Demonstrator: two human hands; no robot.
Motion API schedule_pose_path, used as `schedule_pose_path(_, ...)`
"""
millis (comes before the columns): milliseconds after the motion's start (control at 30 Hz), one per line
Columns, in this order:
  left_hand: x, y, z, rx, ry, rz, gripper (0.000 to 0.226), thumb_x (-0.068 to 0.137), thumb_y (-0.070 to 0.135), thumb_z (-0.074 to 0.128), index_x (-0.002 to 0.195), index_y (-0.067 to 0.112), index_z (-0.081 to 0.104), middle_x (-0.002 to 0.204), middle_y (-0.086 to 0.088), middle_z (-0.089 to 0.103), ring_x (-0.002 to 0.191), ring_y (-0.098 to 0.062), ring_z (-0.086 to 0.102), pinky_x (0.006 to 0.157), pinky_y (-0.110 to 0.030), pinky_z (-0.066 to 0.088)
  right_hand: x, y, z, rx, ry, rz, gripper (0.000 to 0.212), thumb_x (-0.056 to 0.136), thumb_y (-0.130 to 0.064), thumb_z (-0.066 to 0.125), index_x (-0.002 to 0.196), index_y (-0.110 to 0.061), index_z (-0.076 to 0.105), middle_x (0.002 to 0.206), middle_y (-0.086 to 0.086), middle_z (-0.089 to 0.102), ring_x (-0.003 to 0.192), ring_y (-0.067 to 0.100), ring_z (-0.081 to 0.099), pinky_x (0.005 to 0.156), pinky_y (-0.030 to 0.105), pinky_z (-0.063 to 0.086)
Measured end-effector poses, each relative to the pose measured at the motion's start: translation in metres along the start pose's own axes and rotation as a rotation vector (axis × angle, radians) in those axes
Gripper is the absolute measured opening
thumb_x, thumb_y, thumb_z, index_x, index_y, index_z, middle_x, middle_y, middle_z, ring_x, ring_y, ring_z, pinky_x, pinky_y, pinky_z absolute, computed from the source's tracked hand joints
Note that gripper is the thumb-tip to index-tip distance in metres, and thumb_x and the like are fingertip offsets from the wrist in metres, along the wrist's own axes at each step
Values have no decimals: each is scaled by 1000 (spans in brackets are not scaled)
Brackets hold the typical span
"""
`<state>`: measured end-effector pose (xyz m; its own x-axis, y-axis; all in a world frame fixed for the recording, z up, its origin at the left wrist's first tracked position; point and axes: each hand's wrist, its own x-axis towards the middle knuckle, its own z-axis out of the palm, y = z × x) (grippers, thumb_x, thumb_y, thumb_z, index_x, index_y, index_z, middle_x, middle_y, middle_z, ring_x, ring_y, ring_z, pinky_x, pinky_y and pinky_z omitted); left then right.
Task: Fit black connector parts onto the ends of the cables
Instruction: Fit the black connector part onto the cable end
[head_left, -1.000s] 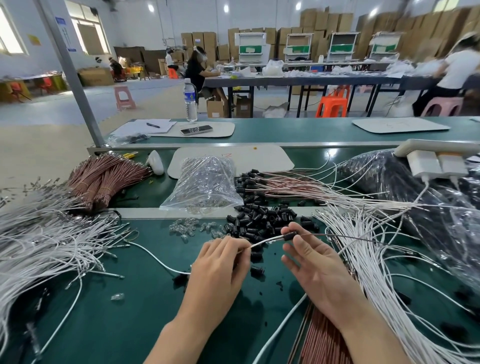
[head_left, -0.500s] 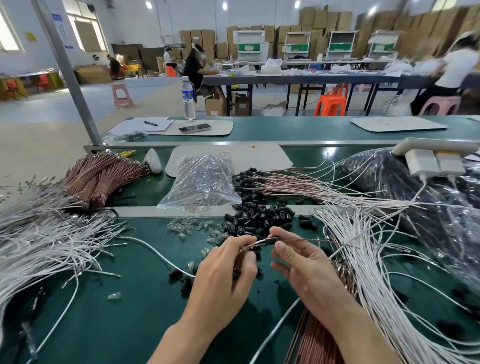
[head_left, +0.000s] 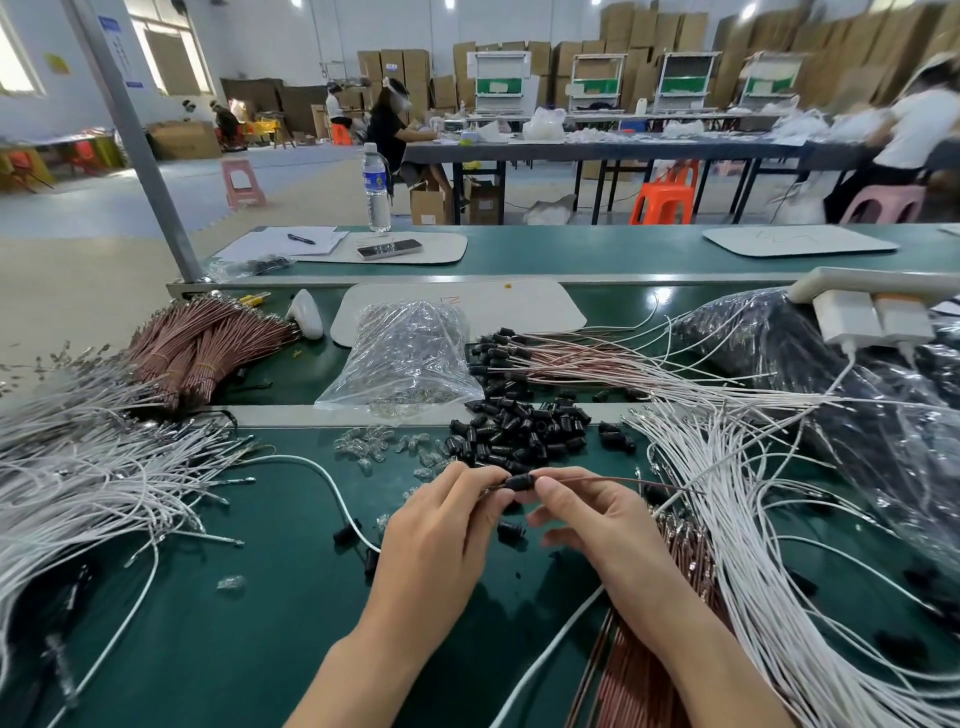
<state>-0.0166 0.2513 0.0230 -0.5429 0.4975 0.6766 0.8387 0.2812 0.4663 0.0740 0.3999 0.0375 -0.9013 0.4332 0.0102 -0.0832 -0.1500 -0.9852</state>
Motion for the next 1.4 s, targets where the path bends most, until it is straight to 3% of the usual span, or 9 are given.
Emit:
schedule_pose_path(200, 2, -4, 0, 48, 4, 46, 20, 105, 34, 48, 113, 21, 61, 90, 11, 55, 69, -3, 46, 59, -20, 43, 1, 2, -1, -71, 19, -8, 9, 91, -29, 70, 92, -27, 78, 96, 6, 79, 79, 15, 72, 65, 23, 57)
schedule_pose_path(367, 2, -6, -3, 51, -13, 62, 28, 106, 33, 45, 110, 15, 67, 91, 10, 55, 67, -1, 40, 55, -22, 44, 2, 5, -5, -118, 24, -7, 11, 94, -19, 69, 92, -10, 76, 90, 7, 79, 74, 13, 69, 62, 23, 55)
schedule_pose_path(500, 2, -6, -5, 53, -36, 63, 30, 106, 32, 43, 109, 14, 68, 91, 10, 56, 66, -4, 45, 54, -28, 49, 2, 3, -5, -170, 3, -4, 11, 94, -14, 68, 91, -7, 76, 87, 7, 79, 72, 9, 67, 62, 22, 55)
schedule_pose_path(733, 0, -6, -5, 17, -104, 14, 26, 106, 29, 45, 114, 16, 66, 97, 11, 59, 70, -9, 56, 58, -32, 52, 1, 1, -7, -211, -24, 5, 12, 95, -16, 68, 95, -8, 77, 89, 5, 79, 74, 8, 68, 65, 23, 57)
schedule_pose_path(1067, -1, -8, -5, -1, -142, -32, 24, 106, 35, 45, 119, 23, 62, 98, 18, 57, 74, -5, 55, 64, -20, 46, 3, 11, -5, -237, 18, -17, 8, 94, -22, 69, 93, -17, 76, 86, 1, 79, 74, 7, 68, 64, 25, 57)
schedule_pose_path(1200, 0, -6, -6, 13, -175, -31, 27, 106, 43, 44, 120, 26, 60, 98, 21, 55, 70, 7, 48, 65, -9, 41, 4, 13, -6, -236, 18, -10, 7, 95, -21, 68, 93, -18, 74, 86, 0, 79, 74, 4, 68, 64, 23, 57)
schedule_pose_path(1267, 0, -5, -5, -5, -180, -34, 27, 106, 43, 44, 119, 27, 61, 98, 21, 55, 69, 10, 49, 64, -10, 42, 4, 13, -6, -237, 13, -8, 8, 95, -19, 68, 90, -19, 74, 85, 0, 79, 74, 4, 68, 63, 22, 56)
schedule_pose_path(1400, -1, -5, -4, -85, -181, -60, 21, 104, 40, 47, 114, 28, 61, 97, 25, 54, 77, 1, 55, 66, -20, 45, 4, 14, -5, -228, 10, -3, 11, 94, -14, 68, 86, -18, 75, 80, -1, 78, 73, 3, 69, 61, 20, 55)
